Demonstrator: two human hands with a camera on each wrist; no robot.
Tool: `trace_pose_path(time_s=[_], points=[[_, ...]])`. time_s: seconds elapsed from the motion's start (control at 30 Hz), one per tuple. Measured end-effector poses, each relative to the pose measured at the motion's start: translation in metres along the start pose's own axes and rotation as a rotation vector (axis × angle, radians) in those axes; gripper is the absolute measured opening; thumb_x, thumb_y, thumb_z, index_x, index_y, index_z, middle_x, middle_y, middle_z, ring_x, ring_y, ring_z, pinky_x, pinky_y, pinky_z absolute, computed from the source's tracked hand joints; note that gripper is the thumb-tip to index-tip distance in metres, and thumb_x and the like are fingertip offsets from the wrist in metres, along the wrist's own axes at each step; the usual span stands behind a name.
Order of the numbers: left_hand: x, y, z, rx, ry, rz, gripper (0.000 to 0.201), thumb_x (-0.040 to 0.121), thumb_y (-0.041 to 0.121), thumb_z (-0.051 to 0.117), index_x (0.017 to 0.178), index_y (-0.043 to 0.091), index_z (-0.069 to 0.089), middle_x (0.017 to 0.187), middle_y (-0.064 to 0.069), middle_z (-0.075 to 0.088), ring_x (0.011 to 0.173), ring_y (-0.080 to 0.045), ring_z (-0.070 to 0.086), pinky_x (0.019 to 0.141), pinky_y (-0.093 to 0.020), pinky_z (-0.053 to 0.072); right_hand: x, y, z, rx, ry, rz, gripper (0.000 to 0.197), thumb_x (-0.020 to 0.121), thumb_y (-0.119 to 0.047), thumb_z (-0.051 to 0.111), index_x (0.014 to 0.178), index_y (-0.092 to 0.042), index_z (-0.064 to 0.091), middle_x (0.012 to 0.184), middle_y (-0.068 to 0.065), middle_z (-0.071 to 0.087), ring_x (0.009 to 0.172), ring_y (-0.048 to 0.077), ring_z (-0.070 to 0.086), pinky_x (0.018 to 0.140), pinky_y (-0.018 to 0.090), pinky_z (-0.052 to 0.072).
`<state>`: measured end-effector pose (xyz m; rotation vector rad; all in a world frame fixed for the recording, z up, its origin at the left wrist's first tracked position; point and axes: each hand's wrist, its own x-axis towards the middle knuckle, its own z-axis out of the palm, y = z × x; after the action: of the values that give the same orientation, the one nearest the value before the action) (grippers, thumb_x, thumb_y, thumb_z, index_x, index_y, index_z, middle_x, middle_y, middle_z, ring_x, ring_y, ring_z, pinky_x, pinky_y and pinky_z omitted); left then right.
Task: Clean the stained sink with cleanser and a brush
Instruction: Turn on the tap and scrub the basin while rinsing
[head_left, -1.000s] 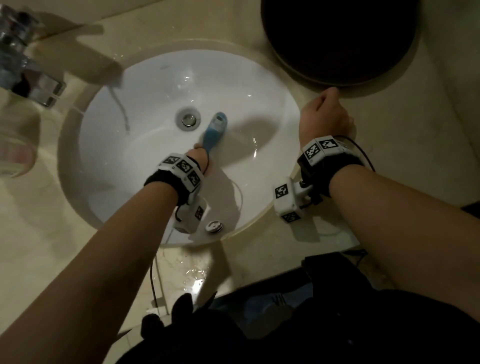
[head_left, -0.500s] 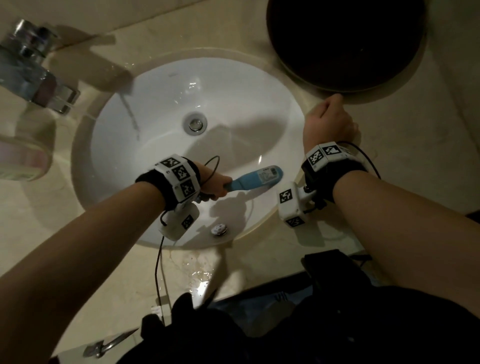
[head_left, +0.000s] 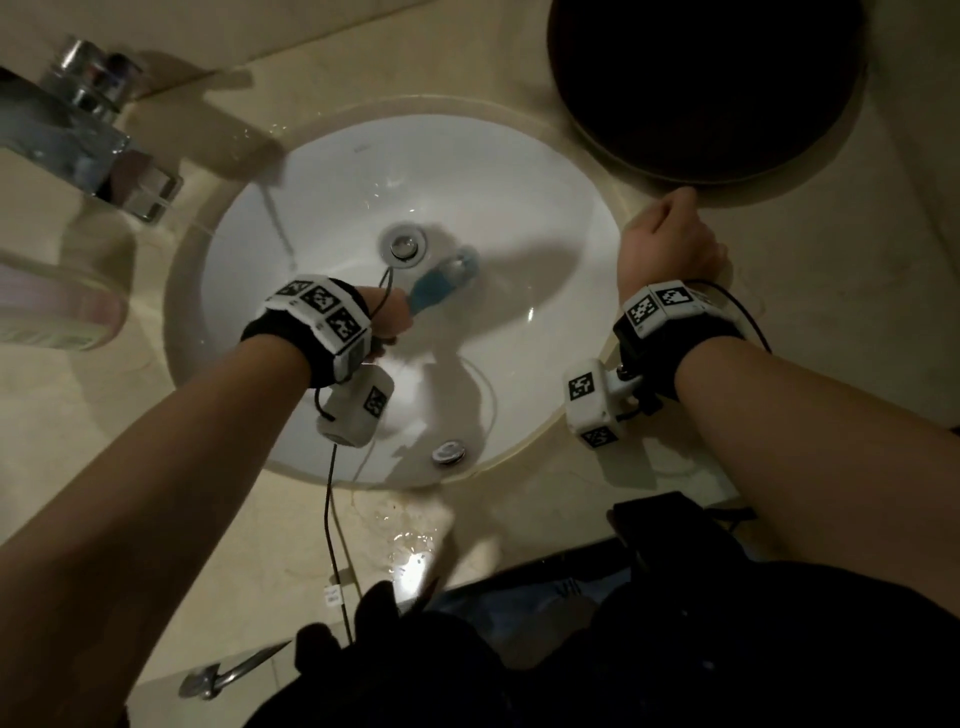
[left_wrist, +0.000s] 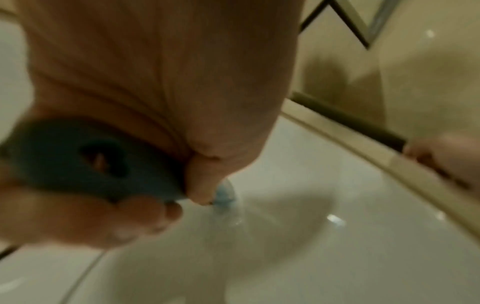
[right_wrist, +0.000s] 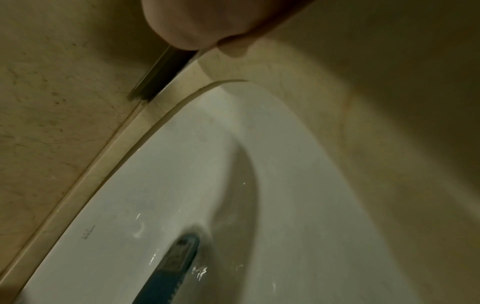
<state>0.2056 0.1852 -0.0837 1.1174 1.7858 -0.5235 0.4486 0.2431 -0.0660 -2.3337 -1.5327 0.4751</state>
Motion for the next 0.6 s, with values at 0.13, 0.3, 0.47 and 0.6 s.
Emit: trace_pose_path(time_s=[0.13, 0.3, 0.47, 0.6], points=[[-0.005, 0.028, 0.018, -0.027, -0.291, 0.127, 0.007, 0.099, 0.009, 0.031, 0.097, 0.015, 0.034, 0.069, -0.003, 0.039, 0.049, -0.014, 0.035, 0.047, -0.021, 0.035, -0.001, 0.000, 0.000, 0.014, 0.005, 0.000, 0.030, 0.096, -0.022, 0.032, 0.113, -0.011, 0.054, 0.111, 0.016, 0.065, 0.104, 0.036, 0.057, 0.089, 0.037, 0.038], [0.006, 0.052, 0.037, 0.143, -0.214, 0.208, 0.016, 0.098, 0.006, 0.031, 0.109, 0.011, 0.040, 0.083, -0.014, 0.055, 0.063, -0.028, 0.055, 0.054, -0.034, 0.046, 0.000, 0.001, 0.002, 0.035, -0.001, 0.009, 0.029, 0.096, -0.023, 0.032, 0.112, -0.012, 0.054, 0.109, 0.015, 0.066, 0.103, 0.035, 0.057, 0.089, 0.037, 0.038], [0.040, 0.021, 0.030, 0.390, 0.275, 0.149, 0.033, 0.094, 0.014, 0.041, 0.125, 0.004, 0.043, 0.118, -0.020, 0.060, 0.103, -0.037, 0.061, 0.088, -0.041, 0.049, 0.002, 0.001, 0.006, 0.031, 0.017, 0.011, 0.028, 0.096, -0.023, 0.033, 0.111, -0.013, 0.055, 0.107, 0.014, 0.066, 0.100, 0.033, 0.058, 0.087, 0.035, 0.037], [0.048, 0.004, 0.010, 0.060, 0.384, -0.020, 0.042, 0.096, 0.010, 0.044, 0.136, -0.003, 0.039, 0.130, -0.025, 0.052, 0.111, -0.036, 0.056, 0.093, -0.041, 0.045, 0.005, 0.000, 0.007, 0.055, 0.015, 0.013, 0.027, 0.096, -0.023, 0.033, 0.109, -0.012, 0.055, 0.105, 0.015, 0.066, 0.099, 0.033, 0.058, 0.086, 0.034, 0.036]])
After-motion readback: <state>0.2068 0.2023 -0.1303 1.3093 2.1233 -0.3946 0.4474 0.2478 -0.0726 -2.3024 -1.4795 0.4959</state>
